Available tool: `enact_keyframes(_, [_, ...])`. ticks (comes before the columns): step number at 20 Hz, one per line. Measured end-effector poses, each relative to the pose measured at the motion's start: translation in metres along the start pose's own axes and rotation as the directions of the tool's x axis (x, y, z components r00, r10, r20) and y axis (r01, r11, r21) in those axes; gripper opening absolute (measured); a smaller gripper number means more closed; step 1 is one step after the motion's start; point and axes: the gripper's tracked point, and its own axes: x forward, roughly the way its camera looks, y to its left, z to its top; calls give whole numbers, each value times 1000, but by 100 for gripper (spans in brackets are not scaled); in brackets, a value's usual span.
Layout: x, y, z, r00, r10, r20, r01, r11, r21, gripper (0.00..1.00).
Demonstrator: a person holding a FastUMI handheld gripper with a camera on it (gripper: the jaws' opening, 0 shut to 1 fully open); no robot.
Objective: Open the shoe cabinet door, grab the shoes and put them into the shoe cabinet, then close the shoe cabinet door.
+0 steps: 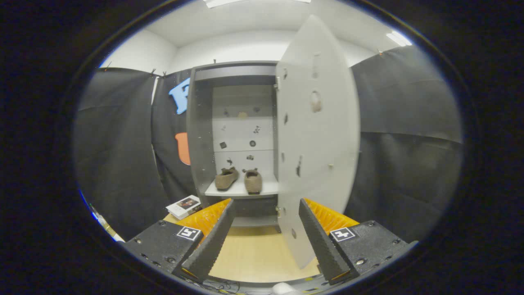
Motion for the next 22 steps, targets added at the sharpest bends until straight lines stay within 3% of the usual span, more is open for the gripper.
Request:
enact_keyframes(4, [-27,-79,11,995,-99,33,99,995,6,100])
enact_keyframes(9, [-6,-157,22,986,-159,52,159,987,15,100])
enact_keyframes(15, [80,-160,16,1000,-8,10,8,1000,24,100])
enact_keyframes(22, [87,-149,12,997,78,18,-77,997,-17,97])
